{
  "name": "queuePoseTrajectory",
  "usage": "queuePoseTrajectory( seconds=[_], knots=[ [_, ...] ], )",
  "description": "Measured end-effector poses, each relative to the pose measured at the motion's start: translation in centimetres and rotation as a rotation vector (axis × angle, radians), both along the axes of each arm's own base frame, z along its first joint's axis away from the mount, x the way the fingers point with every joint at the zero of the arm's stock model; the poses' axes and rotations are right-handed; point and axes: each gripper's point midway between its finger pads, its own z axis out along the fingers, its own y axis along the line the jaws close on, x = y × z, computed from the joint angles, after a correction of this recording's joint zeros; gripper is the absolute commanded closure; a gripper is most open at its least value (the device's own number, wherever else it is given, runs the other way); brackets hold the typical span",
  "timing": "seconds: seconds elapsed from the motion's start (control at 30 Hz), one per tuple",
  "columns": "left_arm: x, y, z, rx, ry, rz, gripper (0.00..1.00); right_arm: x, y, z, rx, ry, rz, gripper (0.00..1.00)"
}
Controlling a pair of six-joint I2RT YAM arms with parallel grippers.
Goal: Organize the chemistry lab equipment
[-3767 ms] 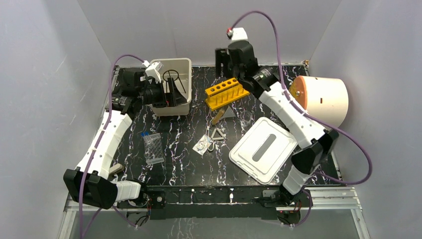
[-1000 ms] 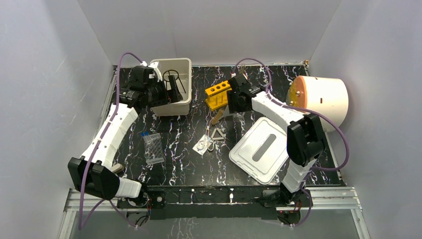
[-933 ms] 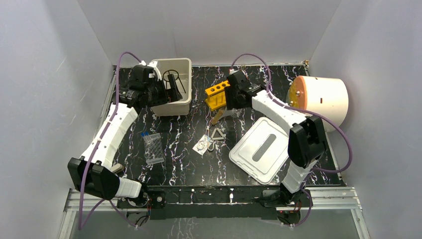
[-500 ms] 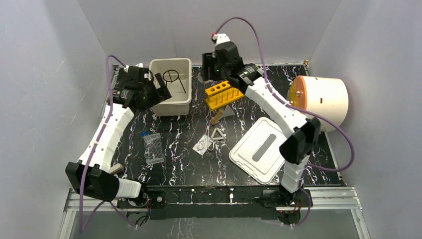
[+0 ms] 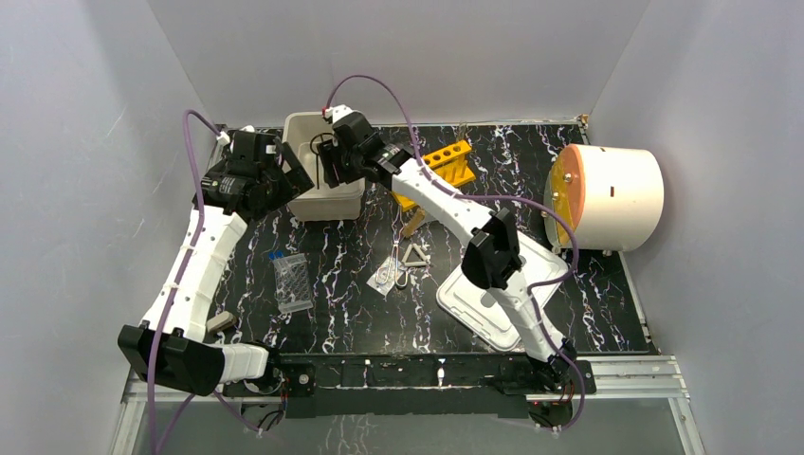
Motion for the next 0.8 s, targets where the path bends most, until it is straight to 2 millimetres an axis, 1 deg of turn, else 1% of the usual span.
queuePoseTrajectory(
  seconds=[0.1, 0.23, 0.37, 0.53, 0.8],
  knots=[
    [-0.1, 0.1, -0.2, 0.005, 0.003, -0.003, 0.09, 0.1, 0.6, -2.6, -0.046, 0.025, 0.013, 0.48],
    [-0.2, 0.0, -0.7, 0.011, 0.013, -0.013, 0.08, 0.2, 0.2, -4.7, -0.101, 0.052, 0.009, 0.48],
    [-0.4, 0.0, -1.3, 0.016, 0.027, -0.022, 0.07, 0.1, -0.3, -4.9, -0.126, 0.055, 0.006, 0.47],
    [-0.5, 0.0, -1.4, 0.022, 0.032, -0.032, 0.07, 0.0, -1.1, -5.3, -0.164, 0.061, -0.012, 0.46],
    [-0.5, 0.0, -1.5, 0.027, 0.032, -0.038, 0.07, -0.7, -3.7, -6.5, -0.277, 0.102, -0.058, 0.45]
  ],
)
